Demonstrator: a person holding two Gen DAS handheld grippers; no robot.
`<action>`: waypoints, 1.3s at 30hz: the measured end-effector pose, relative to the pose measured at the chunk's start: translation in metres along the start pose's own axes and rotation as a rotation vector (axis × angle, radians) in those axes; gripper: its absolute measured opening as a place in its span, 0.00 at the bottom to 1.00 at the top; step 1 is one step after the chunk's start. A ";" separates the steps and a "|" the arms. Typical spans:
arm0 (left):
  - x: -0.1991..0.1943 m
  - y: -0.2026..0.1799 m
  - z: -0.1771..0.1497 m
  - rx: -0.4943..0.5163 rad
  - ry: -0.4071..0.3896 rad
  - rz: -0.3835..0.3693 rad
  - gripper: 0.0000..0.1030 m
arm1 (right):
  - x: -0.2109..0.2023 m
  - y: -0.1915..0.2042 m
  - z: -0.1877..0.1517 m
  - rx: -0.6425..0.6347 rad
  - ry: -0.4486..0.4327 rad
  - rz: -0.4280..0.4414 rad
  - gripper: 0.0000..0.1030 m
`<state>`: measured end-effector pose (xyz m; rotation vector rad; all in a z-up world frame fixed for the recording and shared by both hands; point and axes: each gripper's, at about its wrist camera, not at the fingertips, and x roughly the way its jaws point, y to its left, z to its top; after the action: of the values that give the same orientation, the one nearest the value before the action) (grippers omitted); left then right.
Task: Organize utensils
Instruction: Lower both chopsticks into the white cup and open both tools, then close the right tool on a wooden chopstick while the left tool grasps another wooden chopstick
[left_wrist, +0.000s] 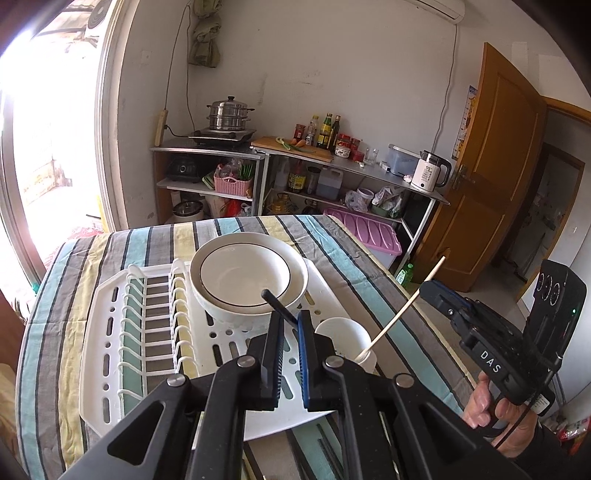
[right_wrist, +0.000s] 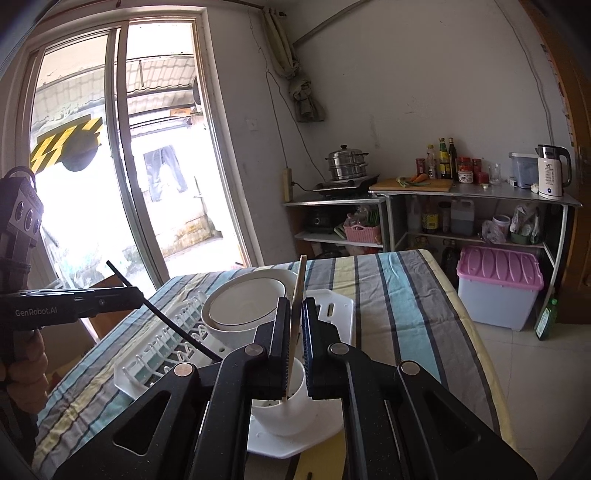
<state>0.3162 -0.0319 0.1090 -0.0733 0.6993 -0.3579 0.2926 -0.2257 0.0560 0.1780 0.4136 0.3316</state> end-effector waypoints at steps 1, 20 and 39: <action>-0.002 0.001 -0.004 -0.004 0.002 0.002 0.07 | -0.004 -0.001 -0.001 0.002 -0.001 -0.002 0.11; -0.080 -0.006 -0.117 0.029 -0.070 0.094 0.08 | -0.090 0.022 -0.058 -0.043 0.068 0.013 0.17; -0.050 0.012 -0.187 -0.058 0.112 0.133 0.22 | -0.093 0.037 -0.112 -0.084 0.257 0.020 0.17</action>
<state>0.1647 0.0066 -0.0057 -0.0617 0.8208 -0.2157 0.1545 -0.2121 -0.0024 0.0573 0.6508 0.3926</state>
